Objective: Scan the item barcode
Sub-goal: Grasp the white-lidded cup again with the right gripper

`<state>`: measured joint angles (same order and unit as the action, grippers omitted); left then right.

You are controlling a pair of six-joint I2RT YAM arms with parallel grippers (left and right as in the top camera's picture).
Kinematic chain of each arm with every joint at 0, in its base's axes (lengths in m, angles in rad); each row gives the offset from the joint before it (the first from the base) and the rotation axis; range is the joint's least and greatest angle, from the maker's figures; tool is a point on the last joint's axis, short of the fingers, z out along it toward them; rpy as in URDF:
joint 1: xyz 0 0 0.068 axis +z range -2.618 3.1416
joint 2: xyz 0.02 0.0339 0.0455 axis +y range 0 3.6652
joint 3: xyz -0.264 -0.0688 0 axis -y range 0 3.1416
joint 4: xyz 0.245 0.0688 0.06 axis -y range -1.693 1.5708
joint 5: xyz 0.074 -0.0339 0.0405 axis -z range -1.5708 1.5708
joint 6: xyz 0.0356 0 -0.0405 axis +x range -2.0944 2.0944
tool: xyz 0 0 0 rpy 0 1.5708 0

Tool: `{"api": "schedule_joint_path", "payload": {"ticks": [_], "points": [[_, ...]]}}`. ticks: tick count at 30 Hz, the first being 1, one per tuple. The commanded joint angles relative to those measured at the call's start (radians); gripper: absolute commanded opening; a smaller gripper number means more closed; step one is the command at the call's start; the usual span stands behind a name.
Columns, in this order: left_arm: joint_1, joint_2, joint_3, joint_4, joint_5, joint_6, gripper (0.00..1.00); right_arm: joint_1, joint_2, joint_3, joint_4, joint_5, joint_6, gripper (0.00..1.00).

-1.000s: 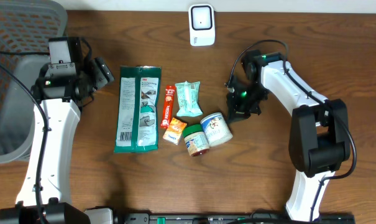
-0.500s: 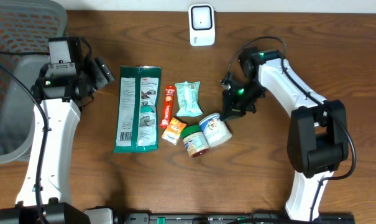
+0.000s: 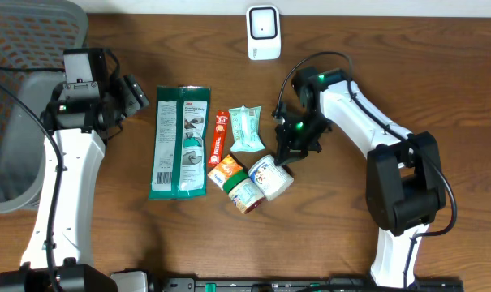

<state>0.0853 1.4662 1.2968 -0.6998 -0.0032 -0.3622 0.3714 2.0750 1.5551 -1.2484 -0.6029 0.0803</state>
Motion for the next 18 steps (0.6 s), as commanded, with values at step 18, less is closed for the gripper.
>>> {"api": "schedule_joint_path", "payload": {"ticks": [18], "points": [[0.003, 0.004, 0.008, -0.002, -0.009, 0.010, 0.86, 0.085, -0.116, 0.037, 0.043, 0.187, 0.123, 0.01]]}}
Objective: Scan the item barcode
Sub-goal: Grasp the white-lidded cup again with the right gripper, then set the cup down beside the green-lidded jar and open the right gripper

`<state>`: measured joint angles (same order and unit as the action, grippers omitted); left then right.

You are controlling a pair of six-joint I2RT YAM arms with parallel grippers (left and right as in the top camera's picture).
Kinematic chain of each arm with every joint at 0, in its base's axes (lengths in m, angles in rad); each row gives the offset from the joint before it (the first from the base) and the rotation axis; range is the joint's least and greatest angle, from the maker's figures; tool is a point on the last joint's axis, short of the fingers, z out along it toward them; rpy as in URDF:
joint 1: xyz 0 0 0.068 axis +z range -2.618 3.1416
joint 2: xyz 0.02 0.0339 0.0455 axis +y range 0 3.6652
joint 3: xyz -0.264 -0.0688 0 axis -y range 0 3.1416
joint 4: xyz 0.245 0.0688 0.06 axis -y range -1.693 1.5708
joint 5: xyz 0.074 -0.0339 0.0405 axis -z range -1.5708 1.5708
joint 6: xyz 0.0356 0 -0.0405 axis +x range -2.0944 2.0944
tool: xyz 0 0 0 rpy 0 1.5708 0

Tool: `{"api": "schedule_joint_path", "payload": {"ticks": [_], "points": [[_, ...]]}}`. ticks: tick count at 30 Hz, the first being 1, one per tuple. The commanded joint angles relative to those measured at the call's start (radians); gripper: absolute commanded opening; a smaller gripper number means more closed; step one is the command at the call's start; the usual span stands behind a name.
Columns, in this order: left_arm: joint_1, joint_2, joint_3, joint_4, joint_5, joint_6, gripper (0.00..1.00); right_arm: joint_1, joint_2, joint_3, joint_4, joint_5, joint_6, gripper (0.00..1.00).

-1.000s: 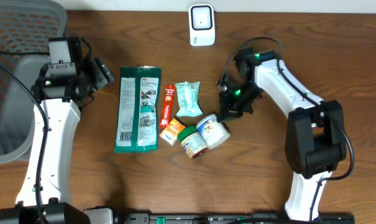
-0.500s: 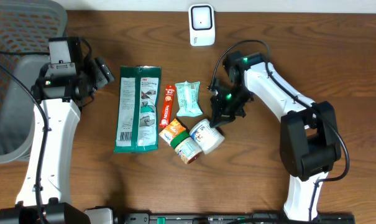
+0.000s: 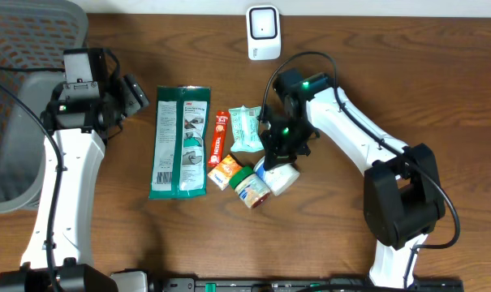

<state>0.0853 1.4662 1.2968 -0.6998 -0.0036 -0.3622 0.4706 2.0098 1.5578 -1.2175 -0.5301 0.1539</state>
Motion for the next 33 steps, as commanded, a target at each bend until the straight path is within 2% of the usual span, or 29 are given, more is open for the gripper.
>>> {"api": "schedule_joint_path", "payload": {"ticks": [1, 4, 10, 13, 18, 29, 33], "points": [[0.003, 0.004, 0.008, -0.002, -0.008, 0.010, 0.86, -0.031, -0.064, 0.044, 0.018, 0.145, 0.057, 0.01], [0.003, 0.004, 0.008, -0.002, -0.008, 0.010, 0.86, -0.097, -0.097, 0.055, 0.054, 0.192, 0.060, 0.01], [0.003, 0.004, 0.008, -0.002, -0.008, 0.010, 0.86, -0.212, -0.094, 0.018, 0.034, 0.151, 0.066, 0.01], [0.003, 0.004, 0.008, -0.002, -0.008, 0.010, 0.86, -0.216, -0.094, -0.016, 0.051, 0.137, 0.050, 0.01], [0.003, 0.004, 0.008, -0.002, -0.008, 0.010, 0.86, -0.194, -0.094, -0.024, 0.040, -0.029, -0.037, 0.01], [0.003, 0.004, 0.008, -0.002, -0.008, 0.010, 0.86, -0.161, -0.094, -0.071, 0.084, 0.045, -0.038, 0.01], [0.003, 0.004, 0.008, -0.002, -0.008, 0.010, 0.86, -0.163, -0.094, -0.103, 0.124, 0.130, 0.002, 0.01]]}}
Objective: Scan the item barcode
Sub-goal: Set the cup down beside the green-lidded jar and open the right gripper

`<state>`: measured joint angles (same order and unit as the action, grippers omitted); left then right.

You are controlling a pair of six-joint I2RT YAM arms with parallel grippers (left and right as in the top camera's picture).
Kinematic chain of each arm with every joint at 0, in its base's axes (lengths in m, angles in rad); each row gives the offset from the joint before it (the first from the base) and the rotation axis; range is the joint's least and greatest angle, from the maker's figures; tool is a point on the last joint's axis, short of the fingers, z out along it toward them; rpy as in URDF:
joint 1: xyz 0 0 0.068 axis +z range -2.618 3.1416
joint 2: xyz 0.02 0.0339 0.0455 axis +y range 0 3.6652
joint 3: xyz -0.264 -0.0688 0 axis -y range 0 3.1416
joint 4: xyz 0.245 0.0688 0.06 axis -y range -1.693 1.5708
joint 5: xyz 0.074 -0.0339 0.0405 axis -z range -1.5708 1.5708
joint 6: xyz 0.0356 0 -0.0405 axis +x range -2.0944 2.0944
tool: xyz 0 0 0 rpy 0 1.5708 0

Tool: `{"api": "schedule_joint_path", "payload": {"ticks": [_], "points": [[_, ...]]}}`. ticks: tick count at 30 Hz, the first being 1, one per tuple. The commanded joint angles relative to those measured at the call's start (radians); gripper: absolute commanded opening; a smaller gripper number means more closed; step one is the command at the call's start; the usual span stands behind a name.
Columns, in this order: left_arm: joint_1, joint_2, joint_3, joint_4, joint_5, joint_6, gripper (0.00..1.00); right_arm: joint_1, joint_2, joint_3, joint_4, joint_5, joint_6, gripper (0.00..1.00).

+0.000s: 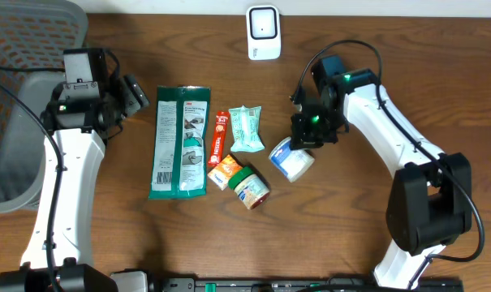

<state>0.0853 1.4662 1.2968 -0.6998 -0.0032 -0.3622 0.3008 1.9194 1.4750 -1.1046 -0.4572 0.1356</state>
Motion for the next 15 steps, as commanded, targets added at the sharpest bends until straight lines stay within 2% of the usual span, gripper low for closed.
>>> {"api": "schedule_joint_path", "payload": {"ticks": [1, 15], "points": [[0.003, 0.004, 0.008, -0.002, -0.009, 0.010, 0.86, 0.008, -0.003, -0.024, 0.017, 0.056, 0.021, 0.01], [0.003, 0.004, 0.008, -0.002, -0.009, 0.010, 0.86, 0.008, -0.005, -0.030, 0.038, 0.037, 0.021, 0.01]]}}
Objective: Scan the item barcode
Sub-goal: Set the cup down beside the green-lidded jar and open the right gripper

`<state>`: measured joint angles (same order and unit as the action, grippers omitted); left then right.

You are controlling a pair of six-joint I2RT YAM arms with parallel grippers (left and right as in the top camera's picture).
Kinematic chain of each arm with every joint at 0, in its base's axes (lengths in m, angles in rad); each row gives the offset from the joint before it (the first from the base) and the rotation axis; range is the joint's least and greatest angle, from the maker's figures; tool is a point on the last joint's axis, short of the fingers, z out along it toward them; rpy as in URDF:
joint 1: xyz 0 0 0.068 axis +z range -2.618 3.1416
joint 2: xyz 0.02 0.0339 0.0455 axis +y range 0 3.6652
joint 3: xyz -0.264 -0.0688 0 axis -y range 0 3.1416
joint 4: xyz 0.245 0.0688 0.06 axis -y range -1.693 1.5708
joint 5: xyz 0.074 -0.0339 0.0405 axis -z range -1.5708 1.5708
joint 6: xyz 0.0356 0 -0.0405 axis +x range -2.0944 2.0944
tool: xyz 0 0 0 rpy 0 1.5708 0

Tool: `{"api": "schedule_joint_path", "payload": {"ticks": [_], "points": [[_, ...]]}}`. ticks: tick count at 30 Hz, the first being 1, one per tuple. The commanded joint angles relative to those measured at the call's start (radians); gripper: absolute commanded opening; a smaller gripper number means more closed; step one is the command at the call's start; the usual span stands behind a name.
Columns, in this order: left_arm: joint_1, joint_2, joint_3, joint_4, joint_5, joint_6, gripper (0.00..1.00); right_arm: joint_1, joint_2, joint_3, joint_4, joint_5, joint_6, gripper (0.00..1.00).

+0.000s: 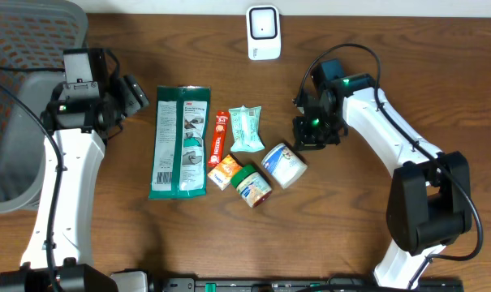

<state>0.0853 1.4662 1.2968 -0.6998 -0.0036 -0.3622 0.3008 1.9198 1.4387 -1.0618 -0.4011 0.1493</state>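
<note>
A white jar with a blue label [284,165] lies on its side on the table, just right of a green-lidded jar [251,185]. My right gripper [310,139] hovers up and to the right of the white jar, apart from it, and looks open with nothing in it. The white barcode scanner [263,32] stands at the far edge, behind the items. At the left, my left gripper [137,94] rests shut and empty, pointing toward a long green pouch [180,152].
In the row beside the jars lie a red stick sachet [218,138], a pale green packet [247,128] and a small orange box [224,172]. A grey mesh basket [22,97] stands at the far left edge.
The white jar was right under my right gripper's fingers; now it lies a little lower left, free on the table. The gripper itself has barely moved. The left arm is unchanged.
My right gripper first stood just above the white jar, which lay next to the green-lidded jar. Then it was down over the jar. Later the jar was under the gripper, further right and away from the other items. Now the jar lies loose between those spots.
</note>
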Motion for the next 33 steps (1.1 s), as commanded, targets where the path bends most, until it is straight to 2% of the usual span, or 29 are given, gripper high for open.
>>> {"api": "schedule_joint_path", "payload": {"ticks": [1, 6, 11, 15, 21, 33], "points": [[0.003, 0.004, 0.008, -0.002, -0.008, 0.010, 0.86, 0.008, -0.005, 0.015, -0.012, -0.019, 0.007, 0.02], [0.003, 0.004, 0.008, -0.002, -0.008, 0.010, 0.86, 0.008, -0.005, 0.050, -0.040, -0.019, 0.007, 0.16], [0.003, 0.004, 0.008, -0.002, -0.008, 0.010, 0.86, 0.026, -0.005, 0.051, -0.064, -0.068, -0.017, 0.19], [0.003, 0.004, 0.008, -0.002, -0.008, 0.010, 0.86, 0.064, -0.005, 0.051, -0.072, -0.039, -0.058, 0.43], [0.003, 0.004, 0.008, -0.002, -0.008, 0.010, 0.86, 0.107, -0.005, 0.051, -0.075, 0.031, -0.086, 0.59], [0.003, 0.004, 0.008, -0.002, -0.008, 0.010, 0.86, 0.113, -0.005, 0.051, -0.102, 0.031, -0.167, 0.73]]}}
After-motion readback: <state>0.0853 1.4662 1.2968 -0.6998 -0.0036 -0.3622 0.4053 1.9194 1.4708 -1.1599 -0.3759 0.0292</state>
